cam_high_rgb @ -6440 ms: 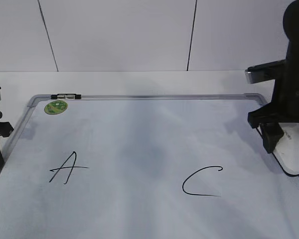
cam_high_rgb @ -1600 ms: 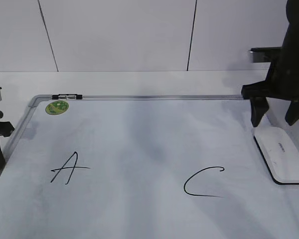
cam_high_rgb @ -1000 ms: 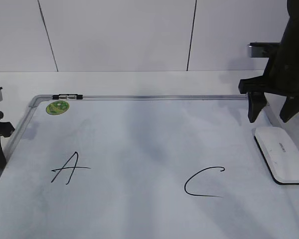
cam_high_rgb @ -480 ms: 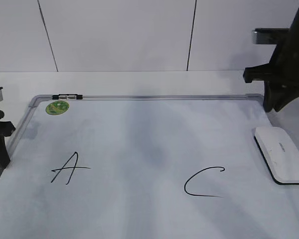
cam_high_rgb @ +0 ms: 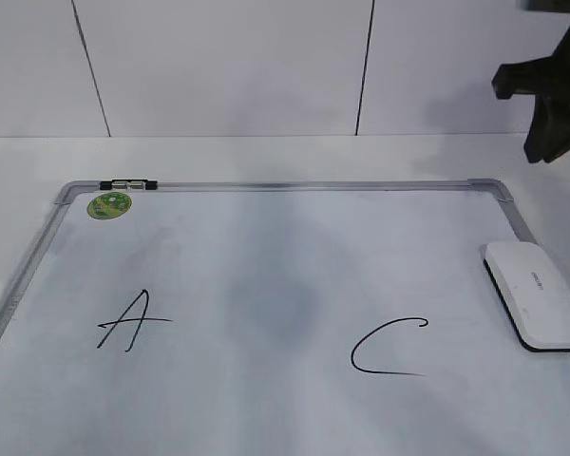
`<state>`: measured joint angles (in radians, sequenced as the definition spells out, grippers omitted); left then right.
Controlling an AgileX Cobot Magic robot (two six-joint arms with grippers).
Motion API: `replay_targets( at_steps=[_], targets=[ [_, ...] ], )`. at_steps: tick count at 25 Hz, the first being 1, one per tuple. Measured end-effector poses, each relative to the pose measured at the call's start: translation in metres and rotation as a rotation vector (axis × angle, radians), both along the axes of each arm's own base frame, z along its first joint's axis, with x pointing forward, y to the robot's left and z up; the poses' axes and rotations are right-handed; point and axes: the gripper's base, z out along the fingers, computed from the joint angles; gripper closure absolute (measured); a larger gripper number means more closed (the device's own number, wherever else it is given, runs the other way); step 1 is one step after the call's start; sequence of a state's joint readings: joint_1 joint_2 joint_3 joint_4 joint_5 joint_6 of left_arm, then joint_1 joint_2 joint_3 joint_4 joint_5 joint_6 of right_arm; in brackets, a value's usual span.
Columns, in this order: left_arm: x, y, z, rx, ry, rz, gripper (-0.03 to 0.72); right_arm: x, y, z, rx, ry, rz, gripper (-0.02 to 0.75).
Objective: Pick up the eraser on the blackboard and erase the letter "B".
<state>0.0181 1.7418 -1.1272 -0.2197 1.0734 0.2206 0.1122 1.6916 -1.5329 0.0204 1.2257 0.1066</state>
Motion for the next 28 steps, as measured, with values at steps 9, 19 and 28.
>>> replay_targets(
  at_steps=[9,19,28],
  targets=[
    [-0.021,0.003,0.031,0.032,0.025,-0.009,0.449,-0.044,0.000,0.050,0.067,-0.133,0.001,0.665],
    [-0.047,0.002,0.082,0.034,-0.137,0.015,0.450,-0.115,-0.008,0.045,0.067,-0.120,0.003,0.408],
    [-0.096,0.001,0.142,0.036,-0.377,0.019,0.449,-0.182,-0.016,0.053,0.076,-0.219,0.006,0.319]
  ],
)
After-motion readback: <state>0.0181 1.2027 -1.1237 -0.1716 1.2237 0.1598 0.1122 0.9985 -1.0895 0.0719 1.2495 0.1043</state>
